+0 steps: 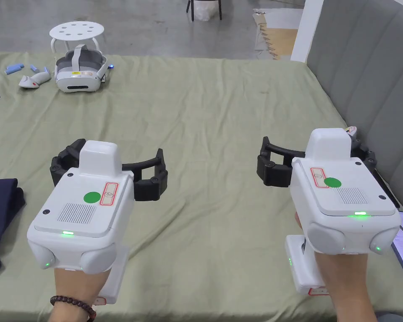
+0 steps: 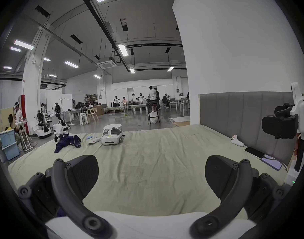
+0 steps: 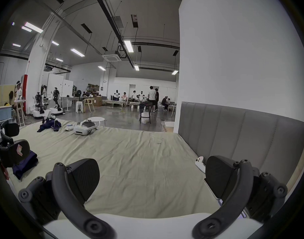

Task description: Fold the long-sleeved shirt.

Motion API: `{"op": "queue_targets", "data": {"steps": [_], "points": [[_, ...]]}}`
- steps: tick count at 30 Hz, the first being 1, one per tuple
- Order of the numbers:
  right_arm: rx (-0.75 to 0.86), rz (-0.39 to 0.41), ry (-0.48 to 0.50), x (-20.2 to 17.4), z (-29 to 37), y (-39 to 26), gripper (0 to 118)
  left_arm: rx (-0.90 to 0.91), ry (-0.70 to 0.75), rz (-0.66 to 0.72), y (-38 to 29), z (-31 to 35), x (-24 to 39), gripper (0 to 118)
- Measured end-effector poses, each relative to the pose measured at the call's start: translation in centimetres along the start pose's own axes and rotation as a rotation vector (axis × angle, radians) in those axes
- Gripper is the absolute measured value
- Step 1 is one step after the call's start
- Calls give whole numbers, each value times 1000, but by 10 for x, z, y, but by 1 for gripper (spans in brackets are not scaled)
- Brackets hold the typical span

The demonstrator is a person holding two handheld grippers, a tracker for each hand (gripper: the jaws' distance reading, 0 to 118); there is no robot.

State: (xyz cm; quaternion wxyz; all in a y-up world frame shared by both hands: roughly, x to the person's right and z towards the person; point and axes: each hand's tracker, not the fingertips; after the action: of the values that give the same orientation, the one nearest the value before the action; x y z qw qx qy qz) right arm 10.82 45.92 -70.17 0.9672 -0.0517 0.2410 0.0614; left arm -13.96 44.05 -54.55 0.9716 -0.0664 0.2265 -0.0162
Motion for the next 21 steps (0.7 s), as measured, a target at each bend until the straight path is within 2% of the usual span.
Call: {"op": "queue_targets", "data": {"steps": [21], "points": [[2, 16, 15, -1, -3, 1, 118, 9, 24, 8, -3, 2, 2, 111]]}}
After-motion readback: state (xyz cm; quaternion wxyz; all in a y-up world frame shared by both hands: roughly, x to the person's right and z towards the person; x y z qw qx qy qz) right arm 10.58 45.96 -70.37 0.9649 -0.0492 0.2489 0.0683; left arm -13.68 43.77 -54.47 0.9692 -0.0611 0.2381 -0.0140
